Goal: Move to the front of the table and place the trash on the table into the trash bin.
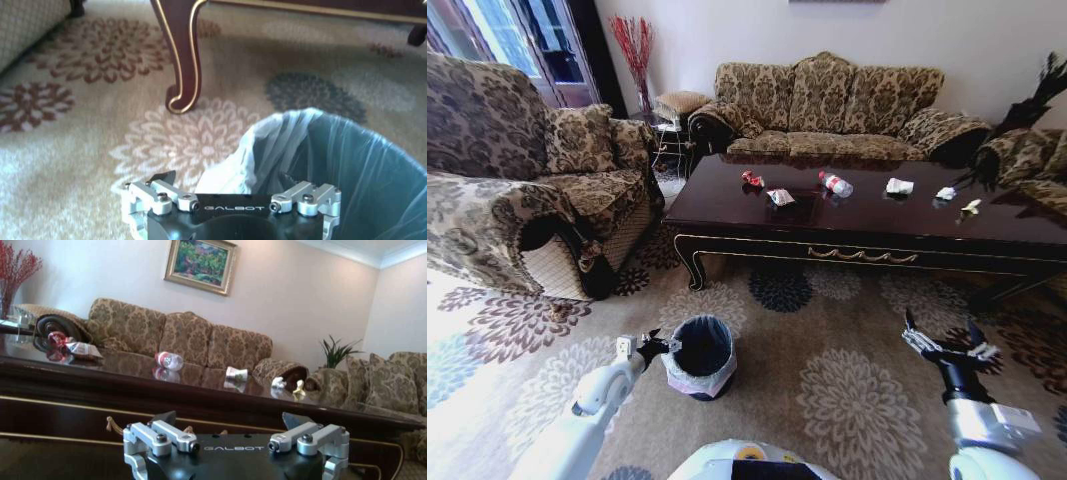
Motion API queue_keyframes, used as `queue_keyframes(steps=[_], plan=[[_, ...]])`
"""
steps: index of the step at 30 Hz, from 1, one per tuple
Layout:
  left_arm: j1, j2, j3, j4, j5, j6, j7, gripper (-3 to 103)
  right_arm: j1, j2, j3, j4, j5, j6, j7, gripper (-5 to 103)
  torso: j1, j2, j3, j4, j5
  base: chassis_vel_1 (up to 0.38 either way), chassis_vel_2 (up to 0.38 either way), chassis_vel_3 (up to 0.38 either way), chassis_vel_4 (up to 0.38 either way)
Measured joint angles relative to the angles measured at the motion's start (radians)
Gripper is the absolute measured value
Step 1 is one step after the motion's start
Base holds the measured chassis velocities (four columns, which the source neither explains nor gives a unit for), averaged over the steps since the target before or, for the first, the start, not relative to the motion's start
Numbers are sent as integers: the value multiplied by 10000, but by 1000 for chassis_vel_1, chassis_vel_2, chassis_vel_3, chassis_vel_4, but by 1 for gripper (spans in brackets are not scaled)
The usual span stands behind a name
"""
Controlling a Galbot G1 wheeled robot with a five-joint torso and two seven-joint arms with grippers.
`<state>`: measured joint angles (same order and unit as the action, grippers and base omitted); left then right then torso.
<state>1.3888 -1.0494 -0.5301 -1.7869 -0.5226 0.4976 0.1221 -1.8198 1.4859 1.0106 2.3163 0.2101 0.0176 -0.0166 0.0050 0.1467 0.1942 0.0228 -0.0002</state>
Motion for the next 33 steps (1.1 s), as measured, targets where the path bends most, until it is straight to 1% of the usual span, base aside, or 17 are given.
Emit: queue_keyframes(steps=[4,9,10,13,15,17,20,21,23,24,25,27,28,30,31,32,33], plan=[[-314,-23,249,361,-2,590,-4,100,-100,126,67,-111,-26,199,-26,100,0,0,0,0,1,0,0,0,0],[-587,-55,418,654,7,662,-3,100,-74,140,99,-273,-24,297,-1,100,0,1,-2,7,12,0,0,0,0],[-627,-58,438,688,11,678,-11,103,-65,140,101,-313,-24,320,5,100,0,1,-2,7,12,0,0,0,0],[-791,-60,556,759,41,768,-57,90,-13,121,110,-539,-24,384,49,100,-1,3,-3,5,12,0,0,0,0],[-804,-59,578,759,61,782,-61,90,2,116,114,-585,-24,389,57,100,-1,3,-3,5,12,0,0,0,0],[-831,-68,657,751,177,853,-81,80,59,95,118,-734,-24,395,66,100,-1,4,-4,4,14,0,0,0,0],[-833,-77,678,728,247,921,-84,74,99,85,118,-791,-24,396,68,100,-1,4,-4,3,12,0,0,0,0],[-830,-88,698,702,334,977,-82,63,162,72,115,-868,-23,396,73,100,-1,4,-4,2,9,0,0,0,0],[-826,-89,701,695,374,984,-75,63,181,65,108,-890,-24,396,74,100,-1,4,-3,1,8,0,0,0,0],[-796,-89,705,662,495,999,-48,52,243,51,59,-946,-44,389,79,100,-2,3,-3,0,1,0,0,0,0],[-796,-89,705,662,495,999,-48,52,243,51,59,-946,-44,389,79,100,-2,3,-3,0,1,0,0,0,0],[-751,-69,682,589,681,1095,0,41,303,40,-12,-972,-82,346,83,100,-1,3,-1,-4,-5,0,0,0,0],[-751,-69,682,589,681,1095,0,41,303,40,-12,-972,-82,346,83,100,-1,3,-1,-4,-5,0,0,0,0],[-693,48,569,434,1030,1301,210,30,418,-28,-113,-978,-131,235,107,100,0,0,1,-8,-10,0,0,0,0],[-661,111,464,363,1083,1444,320,20,489,-92,-183,-995,-161,156,146,100,1,-1,2,-6,-9,0,0,0,0],[-642,137,433,333,1084,1488,347,15,510,-123,-219,-1014,-176,128,155,100,2,-1,3,-6,-8,0,0,0,0],[-642,137,433,333,1084,1488,347,15,510,-123,-219,-1014,-176,128,155,100,2,-1,3,-6,-8,0,0,0,0]])
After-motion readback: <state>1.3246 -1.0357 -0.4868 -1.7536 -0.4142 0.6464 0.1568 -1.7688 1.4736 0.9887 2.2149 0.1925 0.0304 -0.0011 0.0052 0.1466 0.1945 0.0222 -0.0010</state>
